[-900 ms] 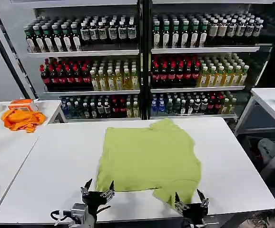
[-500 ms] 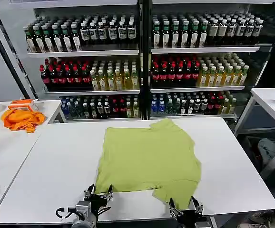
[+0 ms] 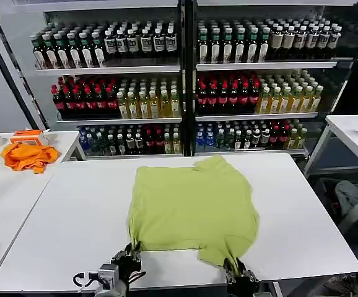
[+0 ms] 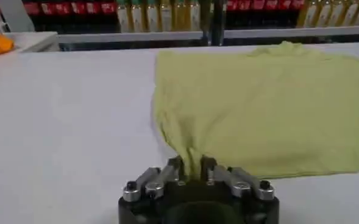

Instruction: Fold and organize the clothes.

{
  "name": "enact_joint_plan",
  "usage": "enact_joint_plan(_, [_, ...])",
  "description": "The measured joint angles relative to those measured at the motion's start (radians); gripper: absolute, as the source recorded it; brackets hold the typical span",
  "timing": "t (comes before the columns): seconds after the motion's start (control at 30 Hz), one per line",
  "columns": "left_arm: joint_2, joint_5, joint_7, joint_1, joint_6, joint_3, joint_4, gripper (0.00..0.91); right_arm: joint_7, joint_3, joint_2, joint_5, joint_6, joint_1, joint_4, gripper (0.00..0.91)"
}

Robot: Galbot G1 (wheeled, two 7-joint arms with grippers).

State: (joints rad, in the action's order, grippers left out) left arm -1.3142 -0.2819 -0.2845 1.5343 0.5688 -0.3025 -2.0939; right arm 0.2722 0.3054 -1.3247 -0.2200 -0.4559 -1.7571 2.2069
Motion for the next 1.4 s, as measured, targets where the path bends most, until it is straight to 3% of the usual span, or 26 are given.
enact_joint_plan(0.67, [0.032,-0.066,0.024,0.079,0.007,-0.056,-0.201,0.02,-0.013,0.123,0.087,-0.056,0.071,0.029,0.132,0.0])
enact_joint_plan(0.97, [0.071,-0.089,0.029,0.015,0.008,-0.043,-0.181,0.02,-0.023,0.104,0.157,-0.088,0.065,0.184,0.032,0.0])
enact_joint_plan(1.4, [0.093,-0.089,0.015,-0.19,0.008,0.021,-0.012,0.02,-0.044,0.014,0.222,-0.105,0.041,0.43,-0.166,0.0])
